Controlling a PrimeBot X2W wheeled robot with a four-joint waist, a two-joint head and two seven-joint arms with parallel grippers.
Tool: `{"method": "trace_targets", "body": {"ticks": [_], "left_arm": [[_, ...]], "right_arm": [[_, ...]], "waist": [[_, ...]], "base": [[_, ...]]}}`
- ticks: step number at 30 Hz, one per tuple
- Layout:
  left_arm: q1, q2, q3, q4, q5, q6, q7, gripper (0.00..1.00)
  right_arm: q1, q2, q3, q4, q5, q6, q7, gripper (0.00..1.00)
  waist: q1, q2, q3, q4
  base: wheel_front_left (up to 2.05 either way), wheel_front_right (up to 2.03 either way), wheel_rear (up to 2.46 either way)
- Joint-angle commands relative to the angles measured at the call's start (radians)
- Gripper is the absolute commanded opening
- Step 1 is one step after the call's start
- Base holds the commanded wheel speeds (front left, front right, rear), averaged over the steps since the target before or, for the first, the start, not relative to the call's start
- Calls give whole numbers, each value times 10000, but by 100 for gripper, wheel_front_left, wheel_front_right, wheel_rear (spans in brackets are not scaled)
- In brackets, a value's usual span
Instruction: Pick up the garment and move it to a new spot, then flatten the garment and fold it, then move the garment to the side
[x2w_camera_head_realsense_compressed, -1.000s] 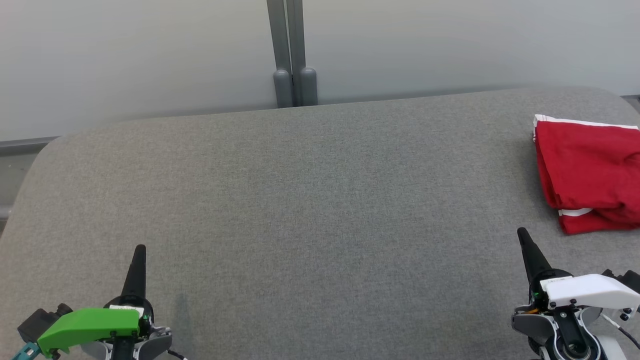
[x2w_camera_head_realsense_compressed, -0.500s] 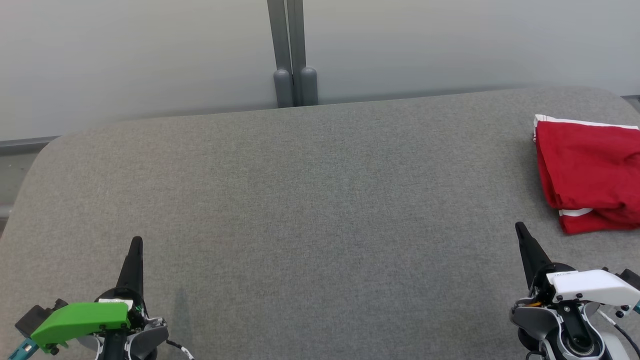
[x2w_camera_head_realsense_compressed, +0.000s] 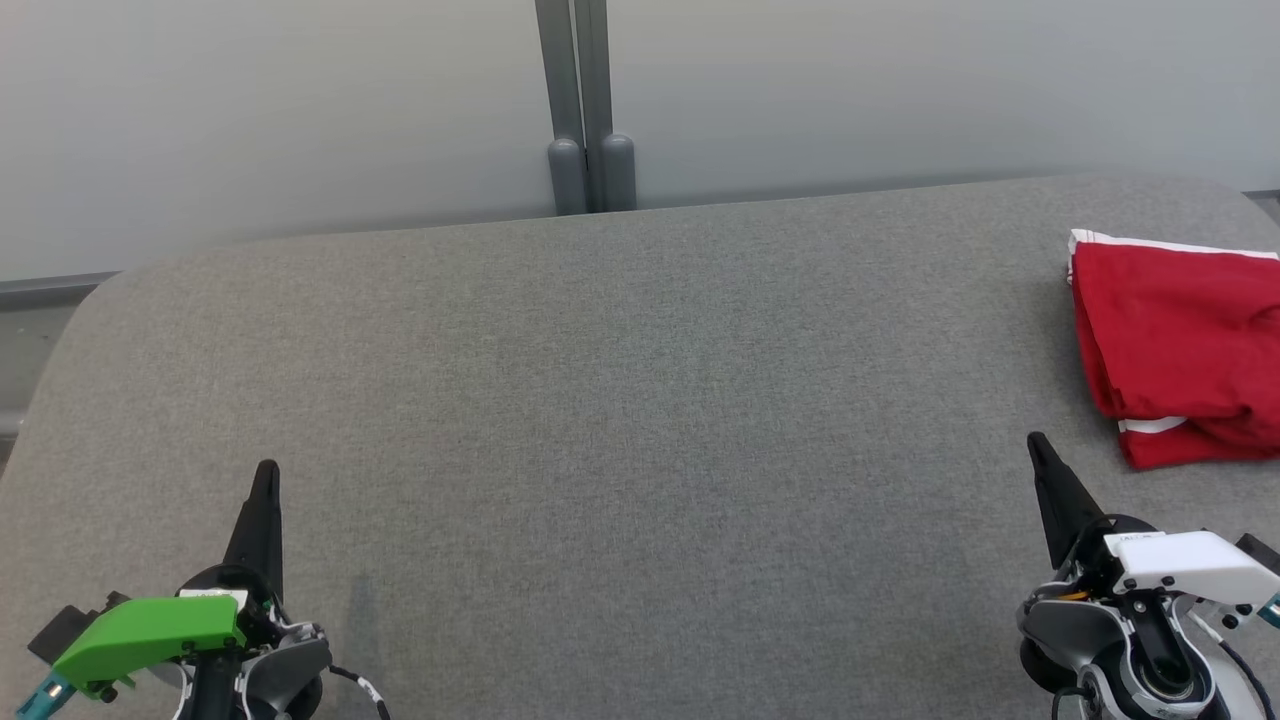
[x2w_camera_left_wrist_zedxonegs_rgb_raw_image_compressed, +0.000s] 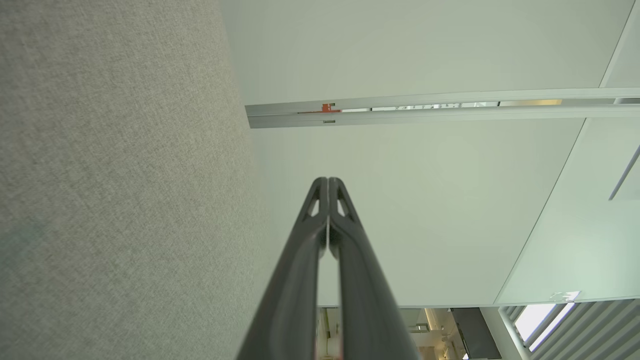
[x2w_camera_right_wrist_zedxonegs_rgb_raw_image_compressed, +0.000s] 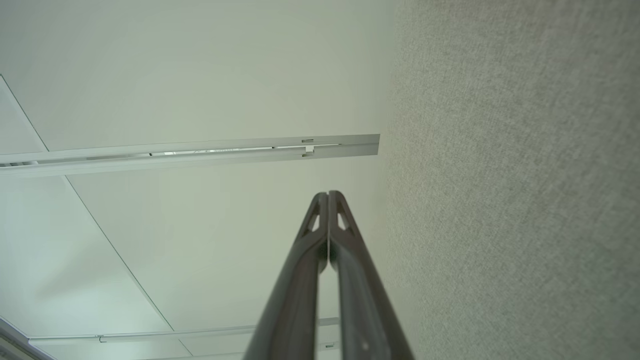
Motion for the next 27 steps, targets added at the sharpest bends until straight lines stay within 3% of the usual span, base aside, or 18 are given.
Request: {"method": "trace_targets", "body": {"ticks": [1, 27], "left_arm": [[-192, 61, 43, 14, -57, -65, 66, 0], [-172, 30, 70, 14, -17, -63, 63, 0]], "right_arm": [[-75, -45, -25, 28, 101, 7, 39, 0], [-70, -45, -21, 23, 105, 7, 37, 0]], "waist": [[0, 0, 0, 0], [0, 0, 0, 0]], "base": [[0, 0, 0], [0, 0, 0]]}}
